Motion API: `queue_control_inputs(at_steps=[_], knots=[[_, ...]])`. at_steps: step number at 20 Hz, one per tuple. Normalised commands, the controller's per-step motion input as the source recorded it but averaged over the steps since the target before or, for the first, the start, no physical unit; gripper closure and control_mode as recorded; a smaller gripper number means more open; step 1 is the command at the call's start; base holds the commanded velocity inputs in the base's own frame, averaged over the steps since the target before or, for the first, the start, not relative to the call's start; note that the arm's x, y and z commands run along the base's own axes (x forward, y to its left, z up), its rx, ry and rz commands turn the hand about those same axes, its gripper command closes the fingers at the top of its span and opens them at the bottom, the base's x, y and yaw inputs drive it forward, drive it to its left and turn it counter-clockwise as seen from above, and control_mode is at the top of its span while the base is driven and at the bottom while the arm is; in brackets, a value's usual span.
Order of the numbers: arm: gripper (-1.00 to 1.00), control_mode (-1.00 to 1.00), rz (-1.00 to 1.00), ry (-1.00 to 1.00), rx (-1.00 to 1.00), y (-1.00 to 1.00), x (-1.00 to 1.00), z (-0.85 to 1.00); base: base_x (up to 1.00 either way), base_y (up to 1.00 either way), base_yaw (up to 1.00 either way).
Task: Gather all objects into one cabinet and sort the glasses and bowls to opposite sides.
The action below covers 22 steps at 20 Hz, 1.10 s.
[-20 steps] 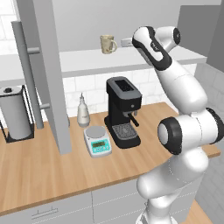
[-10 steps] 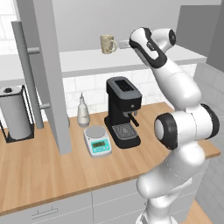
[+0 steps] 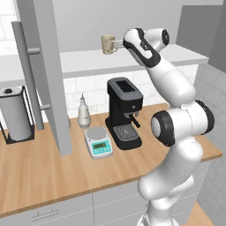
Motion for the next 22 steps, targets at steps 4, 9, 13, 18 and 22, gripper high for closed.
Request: queue_control_inputs(at_steps=[4, 9, 13, 18, 22], knots=[[-1.00, -1.00, 0.00, 0.00, 0.00, 0.00, 0.23, -0.09, 0.00, 0.00, 0.00], [-1.00, -1.00, 0.00, 0.00, 0.00, 0.03, 0.03, -0.04, 0.00, 0.00, 0.00], [-1.00, -1.00, 0.00, 0.00, 0.00, 0.13, 0.00, 0.00, 0.00, 0.00, 0.00], [-1.00, -1.00, 0.00, 0.00, 0.00, 0.11, 0.07, -0.12, 0.00, 0.00, 0.00], [-1.00, -1.00, 0.00, 0.00, 0.00, 0.01, 0.09, -0.15, 0.00, 0.00, 0.00]])
